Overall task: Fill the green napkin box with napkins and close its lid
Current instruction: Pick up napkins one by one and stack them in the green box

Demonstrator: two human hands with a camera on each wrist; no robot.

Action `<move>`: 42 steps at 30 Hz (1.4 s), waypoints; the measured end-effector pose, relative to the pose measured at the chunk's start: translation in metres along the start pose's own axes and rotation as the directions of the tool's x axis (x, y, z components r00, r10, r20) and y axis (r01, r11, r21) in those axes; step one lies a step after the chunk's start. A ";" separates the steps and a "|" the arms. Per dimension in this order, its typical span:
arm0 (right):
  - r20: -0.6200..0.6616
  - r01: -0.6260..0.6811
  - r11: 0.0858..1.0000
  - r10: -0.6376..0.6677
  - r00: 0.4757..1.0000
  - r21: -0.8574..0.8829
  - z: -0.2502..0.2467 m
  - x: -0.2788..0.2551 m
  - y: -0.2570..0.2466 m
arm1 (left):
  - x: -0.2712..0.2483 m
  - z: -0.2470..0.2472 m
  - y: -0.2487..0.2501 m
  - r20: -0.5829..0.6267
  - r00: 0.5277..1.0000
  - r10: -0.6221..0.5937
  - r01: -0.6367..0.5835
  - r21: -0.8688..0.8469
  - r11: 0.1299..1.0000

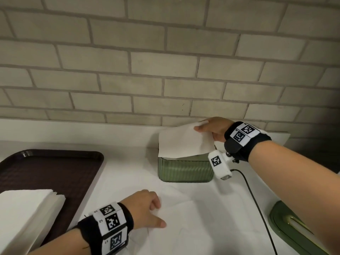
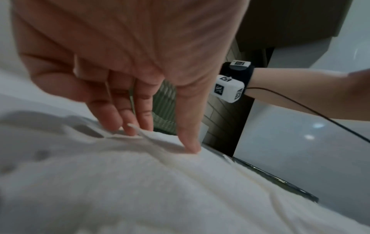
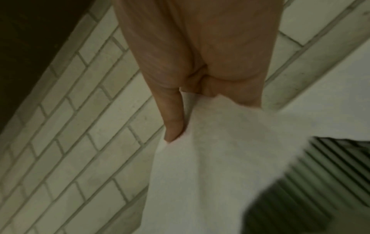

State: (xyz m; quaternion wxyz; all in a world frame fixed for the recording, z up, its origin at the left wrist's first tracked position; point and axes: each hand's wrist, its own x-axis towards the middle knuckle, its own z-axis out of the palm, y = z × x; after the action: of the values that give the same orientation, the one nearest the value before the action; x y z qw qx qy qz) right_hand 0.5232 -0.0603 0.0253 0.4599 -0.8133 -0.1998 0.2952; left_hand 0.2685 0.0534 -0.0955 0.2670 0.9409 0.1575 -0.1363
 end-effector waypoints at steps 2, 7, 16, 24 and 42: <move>-0.034 -0.013 0.995 0.010 0.999 -0.100 -0.004 0.014 0.013 | 0.000 0.000 0.002 0.008 1.000 0.012 -0.012 0.015 1.000; -0.077 -0.100 0.973 0.086 0.993 -0.210 -0.005 0.028 0.035 | 0.000 0.000 0.005 0.008 1.000 0.021 -0.021 0.084 0.996; 0.014 -0.105 0.976 0.109 0.994 -0.192 0.005 0.040 0.038 | 0.001 0.001 0.006 0.007 1.000 -0.007 0.006 0.079 0.997; 0.164 -0.114 0.993 0.108 0.980 0.028 0.010 0.035 0.041 | 0.000 0.000 0.007 0.000 1.000 -0.009 0.009 0.059 0.998; 0.024 0.012 0.058 0.214 0.977 -0.998 0.039 0.049 0.030 | -0.022 -0.040 -0.001 -0.218 0.966 0.137 -0.141 -0.003 0.990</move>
State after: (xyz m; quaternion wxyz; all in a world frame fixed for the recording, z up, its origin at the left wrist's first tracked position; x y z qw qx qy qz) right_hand 0.5354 -0.0209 -0.0309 -0.2599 -0.8912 -0.3272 0.1763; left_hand 0.2554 0.0708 -0.0559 0.2656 0.9565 0.1204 -0.0120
